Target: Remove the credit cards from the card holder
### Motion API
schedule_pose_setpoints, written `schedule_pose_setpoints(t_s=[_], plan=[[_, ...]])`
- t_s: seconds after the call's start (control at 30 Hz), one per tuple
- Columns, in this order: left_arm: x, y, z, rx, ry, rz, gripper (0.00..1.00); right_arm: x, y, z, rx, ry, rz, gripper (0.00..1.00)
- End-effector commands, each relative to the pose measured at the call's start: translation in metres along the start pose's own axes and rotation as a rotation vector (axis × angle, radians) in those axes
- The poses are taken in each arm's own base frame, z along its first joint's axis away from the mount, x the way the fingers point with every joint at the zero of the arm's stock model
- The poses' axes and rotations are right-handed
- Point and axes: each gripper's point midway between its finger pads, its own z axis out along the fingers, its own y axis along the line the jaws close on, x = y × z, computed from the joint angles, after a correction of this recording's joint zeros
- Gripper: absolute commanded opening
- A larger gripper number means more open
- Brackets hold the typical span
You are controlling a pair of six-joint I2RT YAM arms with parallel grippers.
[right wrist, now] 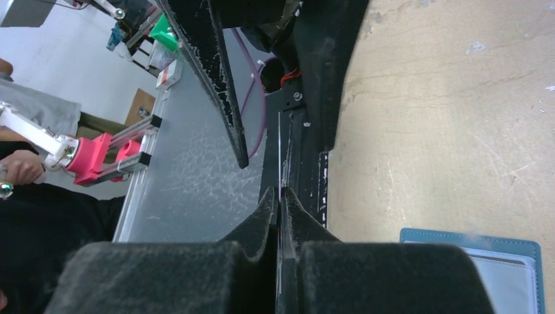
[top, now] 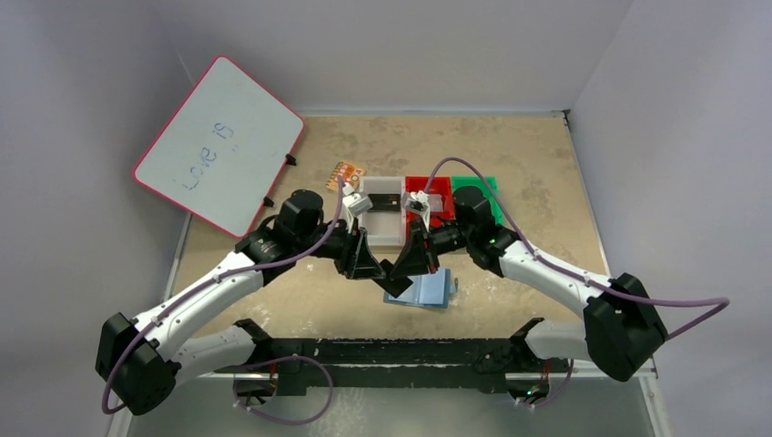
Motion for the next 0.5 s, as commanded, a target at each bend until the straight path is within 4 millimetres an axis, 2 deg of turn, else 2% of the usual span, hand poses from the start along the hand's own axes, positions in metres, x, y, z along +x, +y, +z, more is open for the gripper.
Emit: schedule_pose_setpoints(t_s=[0.0, 0.1, 0.2, 0.27, 0.33, 0.47], plan=[[-0.023, 0.016, -0.005, -0.135, -0.107, 0.007, 0.6, -0.019, 0.001, -0.003, 0.053, -0.049, -0.073, 0.0], [-0.052, 0.046, -0.026, -0.38, -0.262, -0.023, 0.7, -0.028, -0.03, -0.009, 0.256, -0.095, -0.097, 0.0], [-0.077, 0.078, -0.064, -0.656, -0.433, -0.057, 0.75, -0.039, -0.06, -0.024, 0.459, -0.133, -0.146, 0.0], [-0.087, 0.091, -0.092, -0.806, -0.538, -0.076, 0.76, -0.046, -0.074, -0.035, 0.566, -0.161, -0.168, 0.0], [-0.09, 0.101, -0.122, -0.946, -0.634, -0.105, 0.78, -0.064, -0.083, -0.048, 0.672, -0.218, -0.243, 0.0], [-0.083, 0.112, -0.172, -1.161, -0.76, -0.139, 0.8, -0.095, -0.084, -0.07, 0.793, -0.312, -0.393, 0.0]])
